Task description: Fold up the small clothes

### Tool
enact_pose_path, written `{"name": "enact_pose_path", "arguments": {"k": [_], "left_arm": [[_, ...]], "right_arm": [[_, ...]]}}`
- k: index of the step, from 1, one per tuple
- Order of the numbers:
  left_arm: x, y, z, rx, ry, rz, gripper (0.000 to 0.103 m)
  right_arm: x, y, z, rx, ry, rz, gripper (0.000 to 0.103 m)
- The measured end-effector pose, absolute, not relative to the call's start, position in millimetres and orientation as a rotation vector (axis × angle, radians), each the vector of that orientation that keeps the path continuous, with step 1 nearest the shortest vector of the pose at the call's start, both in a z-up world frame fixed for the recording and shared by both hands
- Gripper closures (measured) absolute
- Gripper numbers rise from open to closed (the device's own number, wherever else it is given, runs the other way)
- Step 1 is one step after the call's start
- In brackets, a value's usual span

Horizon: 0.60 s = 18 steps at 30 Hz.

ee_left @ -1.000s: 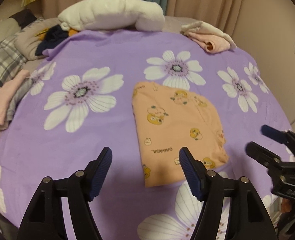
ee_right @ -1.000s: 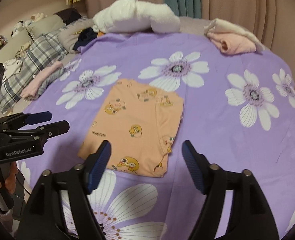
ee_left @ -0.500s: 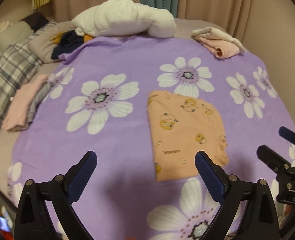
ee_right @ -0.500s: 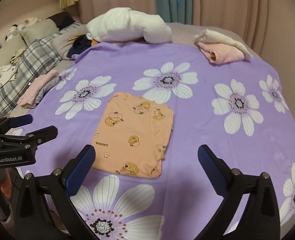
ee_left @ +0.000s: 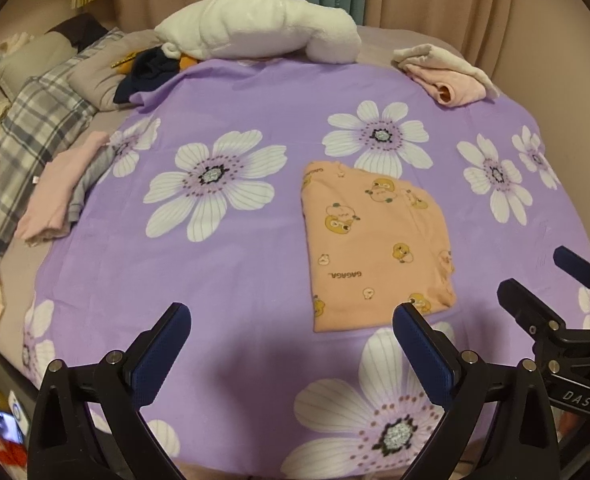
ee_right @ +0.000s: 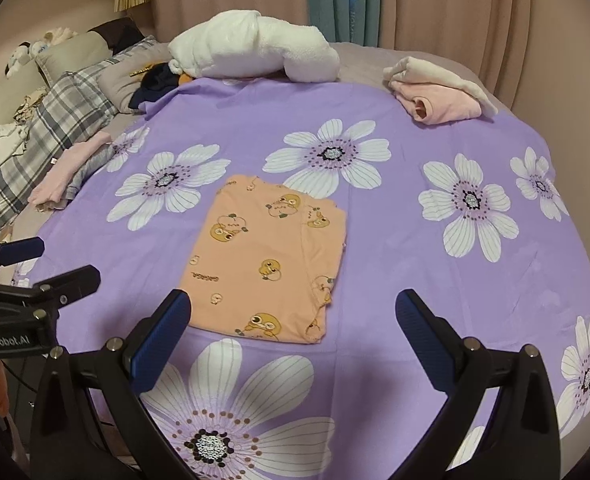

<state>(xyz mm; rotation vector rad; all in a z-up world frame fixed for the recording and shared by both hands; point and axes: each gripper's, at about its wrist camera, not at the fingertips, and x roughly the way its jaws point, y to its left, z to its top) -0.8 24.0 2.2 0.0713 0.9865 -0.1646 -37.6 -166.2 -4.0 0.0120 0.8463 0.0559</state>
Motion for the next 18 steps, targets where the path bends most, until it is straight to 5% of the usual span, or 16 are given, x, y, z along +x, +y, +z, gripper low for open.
{"name": "enact_pose_path", "arguments": {"k": [18], "left_arm": [[-1.6,26.1,4.2,0.08,0.973,-0.155,0.003]], "right_arm": [[-36.8,-167.2,-3.4,0.026,0.845,0.052,0.0]]}}
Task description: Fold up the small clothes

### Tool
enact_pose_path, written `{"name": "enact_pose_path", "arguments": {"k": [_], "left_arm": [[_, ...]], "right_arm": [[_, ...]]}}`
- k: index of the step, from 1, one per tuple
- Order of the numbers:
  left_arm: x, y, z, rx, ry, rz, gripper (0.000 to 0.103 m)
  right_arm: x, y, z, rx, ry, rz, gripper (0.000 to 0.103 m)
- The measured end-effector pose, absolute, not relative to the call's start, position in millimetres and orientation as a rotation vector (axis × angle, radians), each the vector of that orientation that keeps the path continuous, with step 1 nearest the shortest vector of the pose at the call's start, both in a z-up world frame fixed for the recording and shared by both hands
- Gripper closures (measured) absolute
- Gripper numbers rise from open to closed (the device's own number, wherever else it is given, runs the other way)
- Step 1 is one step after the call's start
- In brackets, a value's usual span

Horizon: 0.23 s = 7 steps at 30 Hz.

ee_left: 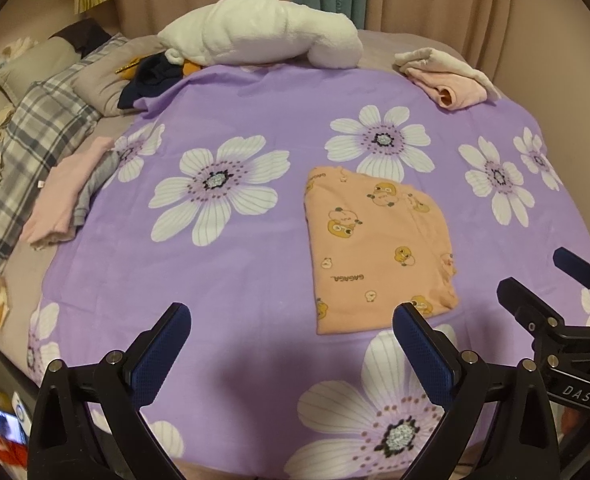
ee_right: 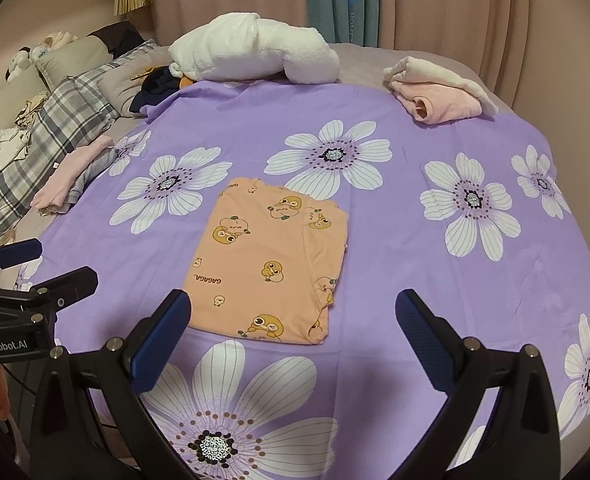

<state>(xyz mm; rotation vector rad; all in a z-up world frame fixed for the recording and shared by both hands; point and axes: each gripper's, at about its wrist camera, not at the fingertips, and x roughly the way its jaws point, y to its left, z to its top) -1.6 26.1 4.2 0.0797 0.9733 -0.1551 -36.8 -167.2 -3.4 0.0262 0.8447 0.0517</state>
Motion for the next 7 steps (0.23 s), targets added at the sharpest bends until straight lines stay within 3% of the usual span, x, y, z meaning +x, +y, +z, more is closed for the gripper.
{"name": "enact_pose_path", "arguments": {"k": [7], "left_arm": [[-2.0,24.9,4.7,0.083,0.971,-0.153,0.003]], "right_arm": [[-36.8,-166.5,-3.1,0.027,0.844,0.057,0.0]]}}
